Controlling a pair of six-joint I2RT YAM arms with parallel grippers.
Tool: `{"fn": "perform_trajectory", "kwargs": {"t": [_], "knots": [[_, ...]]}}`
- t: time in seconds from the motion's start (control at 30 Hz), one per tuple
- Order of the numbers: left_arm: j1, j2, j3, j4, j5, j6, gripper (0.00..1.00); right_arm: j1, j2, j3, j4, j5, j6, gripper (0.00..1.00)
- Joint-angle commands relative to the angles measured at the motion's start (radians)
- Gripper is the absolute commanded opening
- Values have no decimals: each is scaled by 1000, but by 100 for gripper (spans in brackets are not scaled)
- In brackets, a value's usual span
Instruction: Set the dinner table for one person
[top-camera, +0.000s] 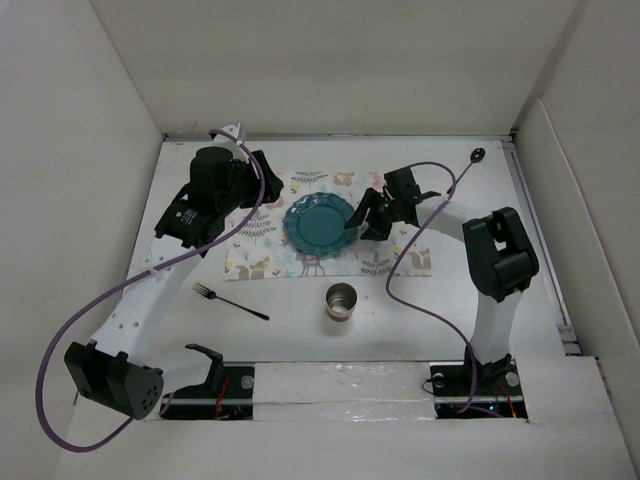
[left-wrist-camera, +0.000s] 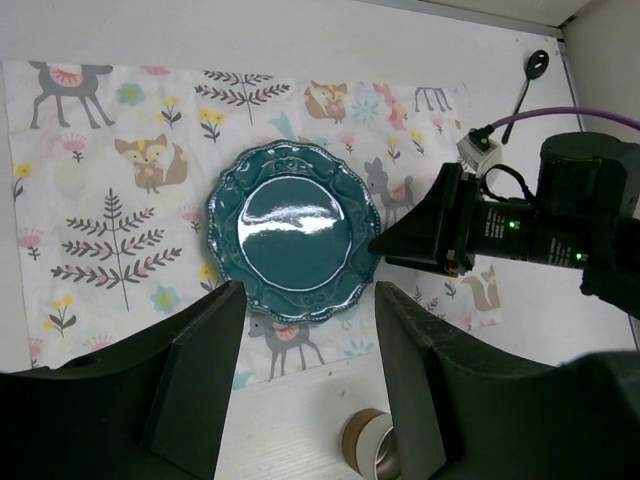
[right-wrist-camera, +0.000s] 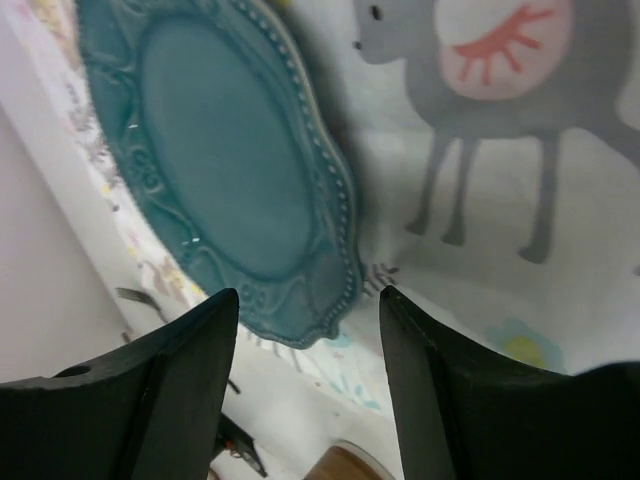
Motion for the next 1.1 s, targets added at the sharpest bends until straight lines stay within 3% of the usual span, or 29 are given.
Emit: {"fn": "perform_trajectory", "kwargs": {"t": [0.0,0.2,0.23,0.27,0.3,0.33,0.37,0.47,0.53,0.57,0.63,0.7,0.8,1.07], "knots": [[0,13,13,36,-17,33,51,14,-69,72,-145,83,-99,65],[0,42,88,12,-67,78,48,14,-178,68,-303,202,-233,66],[0,44,96,10,-103,85,42,14,-242,57,-315,206,-271,59],[0,48,100,12,-103,90,35,14,-281,41,-326,206,-300,29],[0,50,100,13,-103,92,17,23,-319,16,-345,194,-324,7],[0,50,97,15,-105,92,5,41,-398,5,-358,186,-378,0],[0,47,93,24,-106,86,0,58,-431,-6,-375,177,-404,0],[0,47,67,36,-108,76,0,165,-532,-48,-449,201,-454,3],[0,47,67,38,-111,75,0,246,-555,-66,-513,252,-455,24],[0,50,68,39,-111,75,0,270,-565,-71,-532,261,-458,43],[0,53,77,41,-116,78,17,303,-569,-81,-558,263,-446,51],[0,59,87,38,-114,79,27,350,-562,-87,-564,261,-443,53],[0,62,88,36,-113,79,32,388,-513,-83,-576,279,-441,53],[0,62,71,42,-100,70,33,416,-388,-38,-567,289,-454,44]]}}
